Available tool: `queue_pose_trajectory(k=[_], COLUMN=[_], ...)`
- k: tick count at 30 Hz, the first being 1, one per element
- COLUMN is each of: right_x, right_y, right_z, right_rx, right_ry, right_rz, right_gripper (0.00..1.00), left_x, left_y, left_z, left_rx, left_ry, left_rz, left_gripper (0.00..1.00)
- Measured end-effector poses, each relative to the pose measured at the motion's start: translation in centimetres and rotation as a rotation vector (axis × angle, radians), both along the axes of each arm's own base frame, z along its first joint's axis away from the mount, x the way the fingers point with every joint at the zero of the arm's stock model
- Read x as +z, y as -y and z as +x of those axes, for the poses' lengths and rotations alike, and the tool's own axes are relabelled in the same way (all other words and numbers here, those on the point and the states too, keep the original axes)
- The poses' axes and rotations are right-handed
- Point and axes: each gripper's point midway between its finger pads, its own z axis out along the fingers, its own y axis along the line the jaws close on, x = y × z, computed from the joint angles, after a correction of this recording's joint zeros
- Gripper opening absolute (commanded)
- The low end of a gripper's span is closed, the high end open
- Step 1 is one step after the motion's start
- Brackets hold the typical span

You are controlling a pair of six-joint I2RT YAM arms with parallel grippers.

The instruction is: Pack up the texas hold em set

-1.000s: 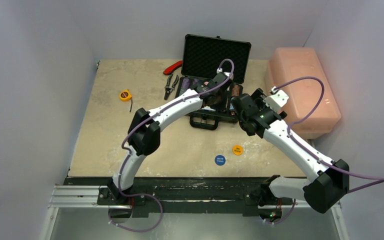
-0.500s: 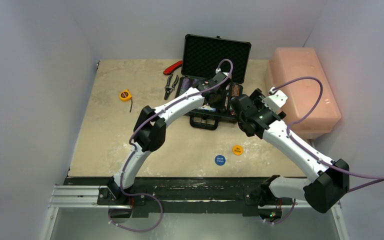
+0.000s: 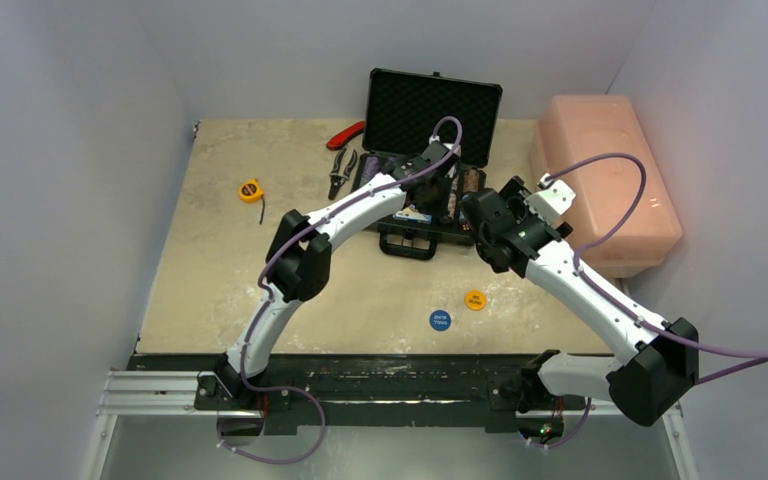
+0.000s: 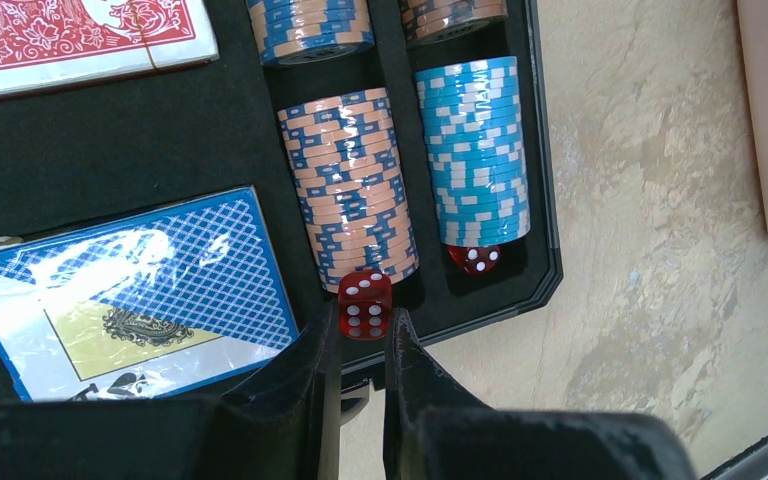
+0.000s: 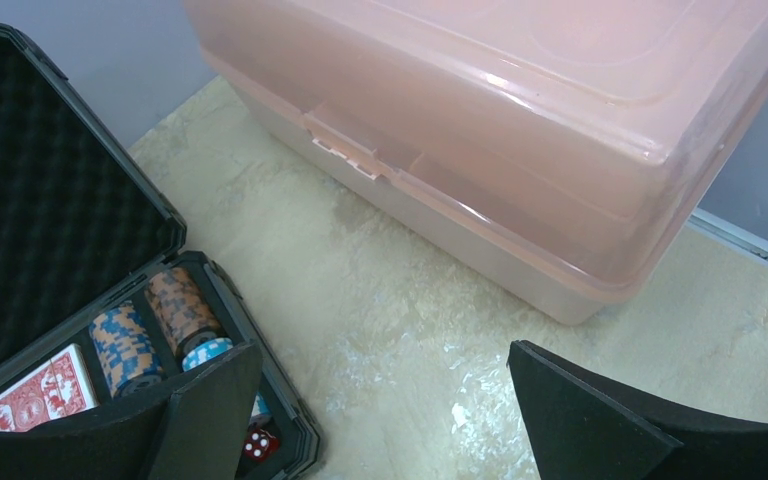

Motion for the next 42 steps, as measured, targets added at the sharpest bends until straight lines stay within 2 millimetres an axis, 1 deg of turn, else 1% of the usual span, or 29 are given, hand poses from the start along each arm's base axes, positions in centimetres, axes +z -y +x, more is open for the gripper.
queue_pose_trajectory(k=[2,5,9,12,24,26,28,31,32,33,35,39,42], right_x=[0.0,0.1,0.1,0.1,0.2,0.2,0.2,0.2,0.2,0.2,0.2,0.1,0.1], right_y=[0.0,-0.1,-0.3,-0.3,-0.3,-0.3,-0.3,-0.3,-0.3,-0.3,-0.3,-0.4,-0.9], right_z=[0.0,0.1,0.2,0.2,0.2,0.2,0.3,0.2,0.3,0.2,0.2,0.3,0.6], right_rx=[0.001,0.003,0.008,0.01,0.012,0.012,0.012,0.013,0.013,0.013,0.014,0.028,0.06], right_ry=[0.001,0.004,0.006,0.006,0.004,0.004,0.005,0.004,0.005,0.004,0.001,-0.017,-0.029], right_rz=[0.0,0.002,0.002,0.001,-0.002,-0.002,-0.002,-0.002,-0.002,-0.002,-0.005,-0.016,-0.016], right_gripper=[0.99,0.99,0.99,0.99,0.99,0.99,0.99,0.99,0.99,0.99,0.99,0.99,0.99], left_x=[0.0,0.0,-0.2,-0.9,-1.5,-1.4,-1.1,-0.2,0.2,0.8,1.7,4.0,5.1], left_y=[0.0,0.0,0.0,-0.2,0.1,0.0,-0.2,-0.8,-1.2,-1.6,-2.2,-3.6,-5.0], left_z=[0.0,0.0,0.1,-0.3,-0.5,-0.6,-0.9,-1.5,-1.6,-1.8,-1.9,-2.6,-3.5], left_rx=[-0.005,-0.007,-0.009,-0.011,-0.021,-0.021,-0.022,-0.026,-0.025,-0.025,-0.022,-0.016,-0.009], left_ry=[0.003,0.004,0.004,-0.012,-0.017,-0.012,-0.009,0.002,0.008,0.017,0.038,0.084,0.107], left_rz=[0.0,0.001,-0.002,0.008,-0.001,-0.005,-0.008,-0.006,-0.003,-0.002,-0.001,-0.011,-0.01], left_gripper=[0.14,0.24,0.39,0.44,0.46,0.49,0.53,0.64,0.68,0.75,0.84,0.94,0.99])
